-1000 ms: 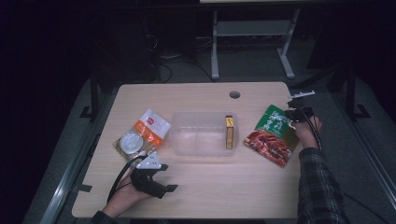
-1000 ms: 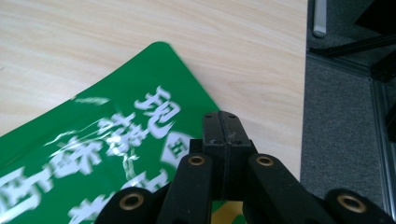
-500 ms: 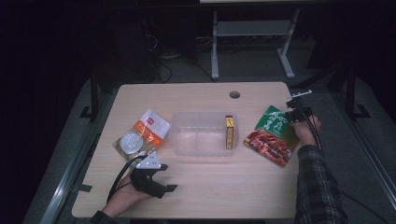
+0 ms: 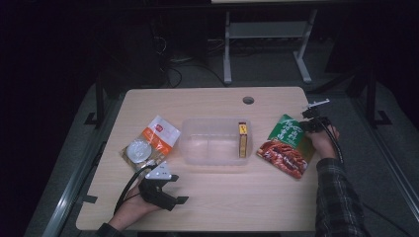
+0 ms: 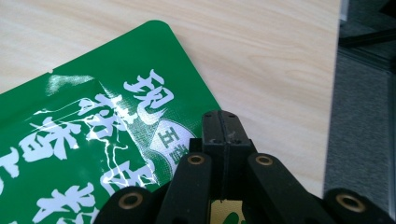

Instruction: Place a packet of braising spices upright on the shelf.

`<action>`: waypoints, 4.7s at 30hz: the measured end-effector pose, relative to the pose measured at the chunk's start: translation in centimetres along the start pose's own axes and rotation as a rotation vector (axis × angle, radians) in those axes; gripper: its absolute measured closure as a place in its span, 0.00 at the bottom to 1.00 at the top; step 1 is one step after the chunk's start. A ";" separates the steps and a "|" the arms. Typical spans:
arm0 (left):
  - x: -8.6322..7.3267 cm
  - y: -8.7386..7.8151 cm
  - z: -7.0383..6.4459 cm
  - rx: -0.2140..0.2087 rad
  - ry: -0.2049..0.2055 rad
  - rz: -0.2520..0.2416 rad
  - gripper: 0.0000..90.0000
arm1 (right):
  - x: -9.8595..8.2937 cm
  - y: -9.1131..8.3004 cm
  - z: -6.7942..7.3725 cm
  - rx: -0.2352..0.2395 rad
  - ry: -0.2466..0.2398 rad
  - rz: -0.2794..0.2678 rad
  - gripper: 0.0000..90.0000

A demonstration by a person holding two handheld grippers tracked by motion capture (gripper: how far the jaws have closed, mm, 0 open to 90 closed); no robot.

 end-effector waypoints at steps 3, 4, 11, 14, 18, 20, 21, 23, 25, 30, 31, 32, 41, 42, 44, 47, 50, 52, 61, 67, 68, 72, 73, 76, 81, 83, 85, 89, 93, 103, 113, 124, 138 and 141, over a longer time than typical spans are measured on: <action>0.0 0.1 0.0 0.001 0.003 0.008 0.18 | -0.3 -0.3 0.6 0.025 -0.029 -0.011 1.00; 0.0 0.1 -0.1 0.002 0.002 0.009 0.18 | -0.3 -0.4 0.8 0.031 -0.037 -0.018 1.00; 0.1 0.0 -0.1 0.007 0.009 0.006 0.18 | -1.2 -1.4 2.4 0.066 -0.081 -0.024 1.00; 0.1 0.0 -0.1 0.008 0.012 0.007 0.18 | -1.5 -1.8 3.0 0.074 -0.097 -0.021 1.00; 0.2 -0.1 -0.1 0.008 0.009 0.004 0.18 | -1.9 -2.3 3.9 0.078 -0.133 -0.020 1.00; 0.2 -0.1 -0.1 0.010 0.009 0.003 0.18 | -2.1 -2.5 4.2 0.087 -0.138 -0.022 1.00; 0.2 -0.1 -0.1 0.014 0.006 0.000 0.18 | -2.2 -2.7 4.5 0.093 -0.142 -0.022 1.00; 0.3 -0.1 0.0 0.025 0.004 -0.002 0.17 | -2.4 -2.9 4.9 0.096 -0.155 -0.016 1.00; 0.4 -0.2 0.0 0.023 -0.002 -0.003 0.18 | -2.7 -3.3 5.4 0.095 -0.181 -0.014 1.00; 0.4 -0.3 0.0 0.027 -0.004 -0.001 0.18 | -3.4 -4.0 6.2 0.104 -0.202 -0.001 1.00; 0.4 -0.2 0.0 0.025 -0.003 0.003 0.18 | -3.5 -4.2 6.4 0.109 -0.206 -0.003 1.00; 0.3 -0.2 0.0 0.021 0.001 0.008 0.18 | -3.6 -4.2 6.5 0.109 -0.214 -0.007 1.00; 0.3 -0.1 -0.3 0.010 -0.001 0.013 0.19 | -5.2 -5.9 8.5 0.152 -0.232 0.003 1.00; 0.3 -0.1 -0.3 0.007 -0.003 0.013 0.19 | -5.4 -6.1 8.7 0.157 -0.245 0.003 1.00; 0.3 0.0 -0.4 0.005 -0.002 0.016 0.19 | -5.7 -6.4 9.2 0.162 -0.259 0.000 1.00; 0.3 0.1 -0.5 0.002 -0.001 0.014 0.19 | -6.3 -7.1 9.9 0.182 -0.269 0.004 1.00; 0.3 0.1 -0.5 0.002 0.014 0.021 0.20 | -6.8 -7.6 10.4 0.199 -0.279 0.009 1.00; 0.3 0.1 -0.5 0.002 0.018 0.024 0.19 | -7.1 -8.0 10.8 0.220 -0.284 0.005 1.00; 0.1 0.4 -0.6 -0.007 0.051 0.028 0.19 | -8.4 -9.2 12.2 0.293 -0.306 0.003 1.00; 0.0 0.6 -0.7 -0.010 0.056 0.027 0.19 | -8.6 -9.6 13.2 0.339 -0.317 -0.003 1.00; 0.0 0.6 -0.7 -0.011 0.055 0.027 0.19 | -8.6 -9.6 13.4 0.347 -0.317 -0.003 1.00; 0.0 0.6 -0.7 -0.019 0.047 0.026 0.19 | -8.5 -9.8 14.4 0.374 -0.344 -0.004 1.00; 0.0 0.6 -0.7 -0.019 0.047 0.028 0.19 | -8.4 -9.9 14.9 0.383 -0.353 -0.006 1.00; 0.0 0.7 -0.7 -0.026 0.047 0.028 0.19 | -8.4 -10.1 15.9 0.424 -0.372 -0.012 1.00; 0.0 0.7 -0.7 -0.027 0.053 0.033 0.19 | -8.1 -10.7 18.1 0.455 -0.435 -0.020 1.00; 0.0 0.6 -0.7 -0.026 0.056 0.030 0.19 | -8.0 -10.7 18.0 0.443 -0.429 -0.016 1.00; 0.1 0.6 -0.7 -0.027 0.054 0.029 0.19 | -8.2 -10.4 17.2 0.412 -0.414 -0.003 1.00; 0.0 0.7 -0.7 -0.029 0.055 0.033 0.19 | -8.4 -10.2 15.9 0.389 -0.378 0.001 1.00; 0.0 0.7 -0.7 -0.029 0.054 0.030 0.19 | -8.5 -10.1 15.5 0.384 -0.363 -0.003 1.00; 0.0 0.8 -0.9 -0.034 0.049 0.028 0.19 | -8.3 -10.2 16.9 0.447 -0.406 -0.023 1.00; 0.4 0.6 -1.0 -0.048 0.021 0.017 0.17 | -7.8 -10.7 20.8 0.534 -0.506 -0.039 1.00; 0.6 0.9 -1.3 -0.074 0.042 0.016 0.16 | -7.0 -11.0 25.8 0.599 -0.644 -0.080 1.00; 2.3 2.7 -0.9 -0.080 0.106 0.025 0.17 | -6.2 -12.6 25.8 0.603 -0.543 -0.167 0.74; 2.4 3.7 -0.9 -0.087 0.123 0.048 0.17 | -6.6 -12.9 24.9 0.578 -0.492 -0.187 0.53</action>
Point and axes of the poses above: each handheld gripper's, and its own axes: y roughly forward along the jaws, x roughly out of its top, z roughly to its left, the point moved 7 cm from there along y, roughly forward along the jaws, and after that the axes turned 8 degrees about -y, right-handed, at the moved point
